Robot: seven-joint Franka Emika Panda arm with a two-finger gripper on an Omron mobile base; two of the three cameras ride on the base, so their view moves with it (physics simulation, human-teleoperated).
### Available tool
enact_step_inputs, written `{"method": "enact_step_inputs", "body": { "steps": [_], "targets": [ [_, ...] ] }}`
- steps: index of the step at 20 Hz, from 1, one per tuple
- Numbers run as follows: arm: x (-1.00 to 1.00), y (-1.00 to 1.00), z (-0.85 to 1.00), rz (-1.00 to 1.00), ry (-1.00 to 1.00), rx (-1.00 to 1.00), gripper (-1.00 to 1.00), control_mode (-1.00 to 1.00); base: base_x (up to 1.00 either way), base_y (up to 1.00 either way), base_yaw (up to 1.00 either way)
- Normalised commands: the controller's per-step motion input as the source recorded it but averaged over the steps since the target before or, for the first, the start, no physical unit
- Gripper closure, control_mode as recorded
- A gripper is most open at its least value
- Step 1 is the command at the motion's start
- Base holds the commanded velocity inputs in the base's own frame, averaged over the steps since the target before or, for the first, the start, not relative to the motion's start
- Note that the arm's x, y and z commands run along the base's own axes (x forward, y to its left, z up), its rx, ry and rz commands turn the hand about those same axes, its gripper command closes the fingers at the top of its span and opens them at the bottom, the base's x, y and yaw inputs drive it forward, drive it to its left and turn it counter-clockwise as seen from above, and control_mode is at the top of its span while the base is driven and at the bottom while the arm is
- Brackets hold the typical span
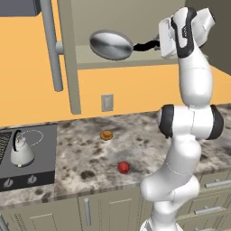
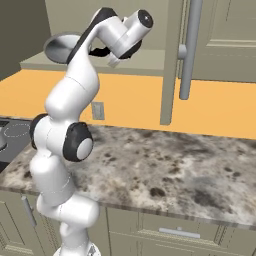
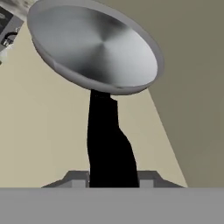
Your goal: Pick the pan from the cabinet and place it on the stove. Then turn on the stove burner for the pan.
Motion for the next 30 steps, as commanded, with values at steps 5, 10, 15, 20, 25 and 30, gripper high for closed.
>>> {"method": "enact_step_inputs", "body": {
  "steps": [5,10,15,20,25,30],
  "targets": [
    [-0.48,0.08,-0.13,-0.02,-0.09,0.0,1.0,-1.0,0.0,0.0,0.0],
    [-0.51,0.06,-0.14,-0.02,-0.08,0.0,1.0,-1.0,0.0,0.0,0.0],
    [-0.56,0.02,-0.08,-0.02,-0.07,0.0,1.0,-1.0,0.0,0.0,0.0],
    [-0.61,0.01,-0.07,-0.04,-0.03,0.0,1.0,-1.0,0.0,0.0,0.0],
    [-0.61,0.04,-0.21,-0.02,0.0,0.0,1.0,-1.0,0.0,0.0,0.0],
    [-0.62,0.02,-0.25,-0.01,0.0,0.0,1.0,-1.0,0.0,0.0,0.0]
  ]
}}
